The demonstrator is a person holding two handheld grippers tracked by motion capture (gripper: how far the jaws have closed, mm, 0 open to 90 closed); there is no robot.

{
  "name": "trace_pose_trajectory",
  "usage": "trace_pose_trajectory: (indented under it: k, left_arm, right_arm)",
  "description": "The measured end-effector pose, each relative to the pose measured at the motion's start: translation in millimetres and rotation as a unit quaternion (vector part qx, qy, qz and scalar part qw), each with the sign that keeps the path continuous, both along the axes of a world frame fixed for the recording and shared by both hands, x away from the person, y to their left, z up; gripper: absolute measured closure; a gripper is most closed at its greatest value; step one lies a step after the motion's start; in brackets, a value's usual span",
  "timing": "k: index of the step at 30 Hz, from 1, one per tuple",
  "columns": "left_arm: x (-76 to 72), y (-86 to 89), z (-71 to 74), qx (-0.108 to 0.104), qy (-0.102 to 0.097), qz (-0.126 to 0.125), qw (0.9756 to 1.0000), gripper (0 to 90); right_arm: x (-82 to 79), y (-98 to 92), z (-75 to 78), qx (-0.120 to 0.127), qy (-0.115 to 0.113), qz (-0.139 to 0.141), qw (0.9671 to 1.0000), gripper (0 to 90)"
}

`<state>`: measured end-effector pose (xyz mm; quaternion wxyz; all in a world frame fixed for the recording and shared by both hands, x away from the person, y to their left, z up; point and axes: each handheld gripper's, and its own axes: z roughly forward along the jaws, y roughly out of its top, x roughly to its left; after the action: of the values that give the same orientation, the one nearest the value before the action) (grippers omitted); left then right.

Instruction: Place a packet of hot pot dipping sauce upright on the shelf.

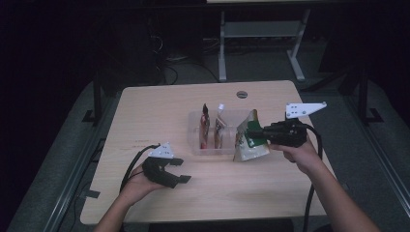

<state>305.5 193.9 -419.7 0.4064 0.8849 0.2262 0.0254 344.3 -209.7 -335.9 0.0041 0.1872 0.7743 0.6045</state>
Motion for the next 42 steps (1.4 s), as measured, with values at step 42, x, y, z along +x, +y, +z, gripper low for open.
trace_pose_trajectory:
  k: [42]
  left_arm:
    - [-0.2, -0.1, -3.2, 0.012, 0.009, -0.005, 0.9999, 27.6]
  right_arm:
    - [67.1, 13.1, -25.0, -0.041, 0.035, -0.051, 0.9973, 89.9]
